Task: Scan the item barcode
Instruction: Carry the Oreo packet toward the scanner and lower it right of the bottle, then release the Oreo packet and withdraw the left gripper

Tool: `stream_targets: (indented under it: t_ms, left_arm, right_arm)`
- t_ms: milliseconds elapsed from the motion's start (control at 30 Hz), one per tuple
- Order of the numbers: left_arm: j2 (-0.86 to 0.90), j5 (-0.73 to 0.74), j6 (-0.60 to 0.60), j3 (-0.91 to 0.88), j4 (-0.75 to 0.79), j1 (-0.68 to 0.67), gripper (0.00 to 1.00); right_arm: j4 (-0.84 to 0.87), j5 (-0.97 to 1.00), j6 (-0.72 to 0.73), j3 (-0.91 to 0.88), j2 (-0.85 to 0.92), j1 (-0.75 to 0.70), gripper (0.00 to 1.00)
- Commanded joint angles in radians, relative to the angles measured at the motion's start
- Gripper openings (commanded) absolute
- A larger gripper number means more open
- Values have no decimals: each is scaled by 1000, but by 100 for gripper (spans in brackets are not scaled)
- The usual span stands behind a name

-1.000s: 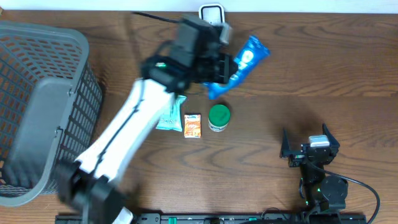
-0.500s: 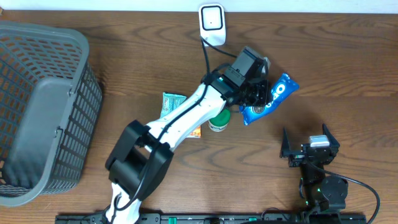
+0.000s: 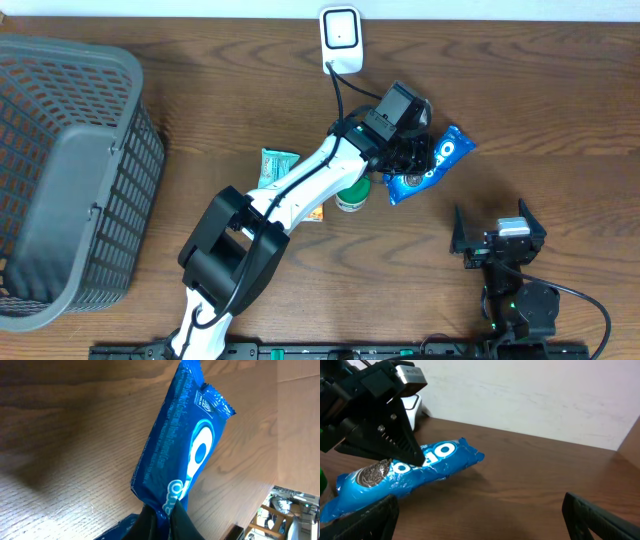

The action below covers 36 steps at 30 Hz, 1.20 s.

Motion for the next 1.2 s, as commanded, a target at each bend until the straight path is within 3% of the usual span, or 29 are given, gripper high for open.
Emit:
stream_targets:
  t_ms: [0, 467, 967, 1067, 1167]
  left_arm:
    - [-3, -21, -5, -8, -3, -5, 8]
    - [-3, -232, -5, -79, -6, -22, 7]
    - [118, -225, -70, -79, 19, -38, 8]
    - [116, -224, -70, -78, 24, -37, 48]
    - [114, -217, -71, -77, 24, -38, 79]
  right_arm:
    - [-5, 5, 10, -1, -5, 0, 99]
    - [-4, 5, 10, -1, -5, 0, 99]
    - [-4, 5, 10, -1, -5, 0, 99]
    - [-4, 5, 10, -1, -5, 0, 99]
    - [-4, 5, 11, -1, -5, 0, 99]
